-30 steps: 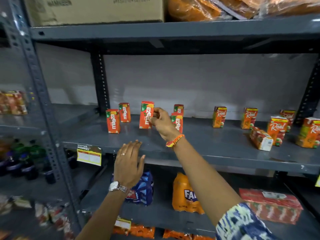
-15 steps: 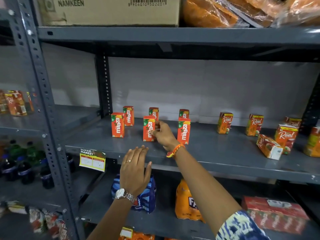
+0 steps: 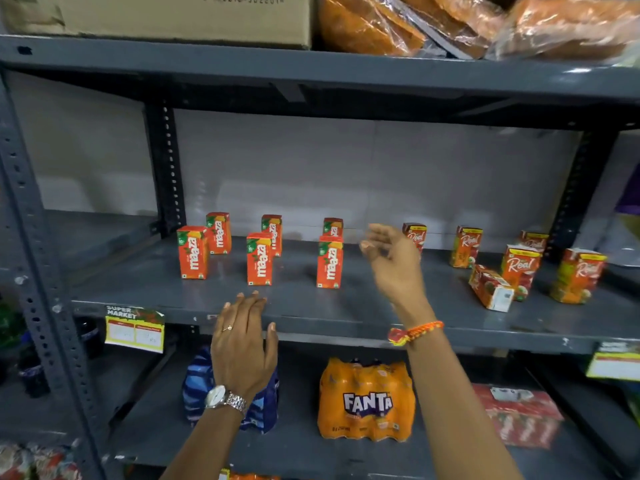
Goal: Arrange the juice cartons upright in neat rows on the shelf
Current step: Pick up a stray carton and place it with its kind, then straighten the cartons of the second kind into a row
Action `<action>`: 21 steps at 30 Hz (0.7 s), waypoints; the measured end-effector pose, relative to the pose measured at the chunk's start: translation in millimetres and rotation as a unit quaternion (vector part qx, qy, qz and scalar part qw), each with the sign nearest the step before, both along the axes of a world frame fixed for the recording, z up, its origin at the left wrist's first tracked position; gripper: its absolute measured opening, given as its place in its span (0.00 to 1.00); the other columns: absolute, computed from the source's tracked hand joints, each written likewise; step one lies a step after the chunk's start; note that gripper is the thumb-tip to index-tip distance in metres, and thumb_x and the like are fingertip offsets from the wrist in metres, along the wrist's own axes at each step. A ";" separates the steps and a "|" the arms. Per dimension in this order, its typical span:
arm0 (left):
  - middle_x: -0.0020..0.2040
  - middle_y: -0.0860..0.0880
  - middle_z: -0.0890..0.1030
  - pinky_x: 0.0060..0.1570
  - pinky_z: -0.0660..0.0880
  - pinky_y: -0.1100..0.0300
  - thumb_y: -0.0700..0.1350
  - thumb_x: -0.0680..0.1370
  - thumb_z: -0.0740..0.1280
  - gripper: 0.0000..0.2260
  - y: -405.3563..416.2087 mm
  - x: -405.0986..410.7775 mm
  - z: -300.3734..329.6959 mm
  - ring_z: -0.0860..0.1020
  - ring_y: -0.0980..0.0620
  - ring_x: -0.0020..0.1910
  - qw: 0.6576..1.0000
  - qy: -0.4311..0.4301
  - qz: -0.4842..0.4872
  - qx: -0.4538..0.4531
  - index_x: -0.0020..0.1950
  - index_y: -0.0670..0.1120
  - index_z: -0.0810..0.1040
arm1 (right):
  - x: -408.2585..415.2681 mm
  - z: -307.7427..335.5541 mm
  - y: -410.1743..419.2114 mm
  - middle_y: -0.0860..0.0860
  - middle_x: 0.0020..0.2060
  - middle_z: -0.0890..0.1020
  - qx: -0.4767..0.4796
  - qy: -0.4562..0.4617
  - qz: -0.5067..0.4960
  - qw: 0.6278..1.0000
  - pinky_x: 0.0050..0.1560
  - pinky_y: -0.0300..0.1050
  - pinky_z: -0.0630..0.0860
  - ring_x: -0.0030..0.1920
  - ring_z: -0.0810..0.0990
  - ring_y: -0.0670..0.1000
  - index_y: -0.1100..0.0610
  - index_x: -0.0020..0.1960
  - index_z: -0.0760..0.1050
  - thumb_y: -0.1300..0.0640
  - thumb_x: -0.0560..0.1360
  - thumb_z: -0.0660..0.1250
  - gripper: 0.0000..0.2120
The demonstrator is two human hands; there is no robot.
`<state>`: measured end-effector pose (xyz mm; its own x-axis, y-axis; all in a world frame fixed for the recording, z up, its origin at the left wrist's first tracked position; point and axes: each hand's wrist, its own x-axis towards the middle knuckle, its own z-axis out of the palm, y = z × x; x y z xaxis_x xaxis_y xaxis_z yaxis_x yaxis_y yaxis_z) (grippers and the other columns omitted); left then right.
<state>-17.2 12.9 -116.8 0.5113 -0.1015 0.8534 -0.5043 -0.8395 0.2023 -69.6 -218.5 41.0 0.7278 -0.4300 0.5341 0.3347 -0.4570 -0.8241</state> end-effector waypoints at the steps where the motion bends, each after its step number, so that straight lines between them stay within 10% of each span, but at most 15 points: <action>1: 0.67 0.45 0.79 0.76 0.58 0.51 0.50 0.78 0.59 0.20 -7.3 -2.1 0.0 0.73 0.44 0.69 1.000 -0.007 -0.010 0.009 0.66 0.42 0.76 | -8.2 0.0 -17.7 0.49 0.54 0.81 0.014 -0.012 -0.038 0.999 0.51 0.31 0.75 0.53 0.80 0.47 0.58 0.63 0.75 0.63 0.76 0.69 0.16; 11: 0.69 0.45 0.78 0.73 0.62 0.51 0.52 0.79 0.59 0.24 -92.9 -28.0 7.9 0.75 0.45 0.69 0.993 -0.015 -0.080 0.082 0.71 0.42 0.75 | -62.6 -20.1 -137.8 0.68 0.58 0.78 -0.097 0.122 -0.447 0.881 0.57 0.60 0.73 0.59 0.74 0.70 0.67 0.58 0.73 0.56 0.74 0.70 0.19; 21: 0.61 0.46 0.83 0.61 0.71 0.48 0.51 0.79 0.59 0.20 -103.3 -22.9 4.2 0.81 0.45 0.58 0.992 -0.055 -0.089 0.064 0.64 0.43 0.81 | -56.9 -29.0 -151.9 0.64 0.55 0.80 -0.108 0.236 -0.434 0.863 0.52 0.60 0.78 0.56 0.80 0.69 0.64 0.57 0.74 0.49 0.71 0.72 0.23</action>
<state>-40.0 -90.4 -112.6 0.3805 -0.2925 0.8773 -0.6598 -0.7506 0.0359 -126.4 -370.4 11.9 0.3409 -0.8498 0.4021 -0.5605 -0.5271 -0.6387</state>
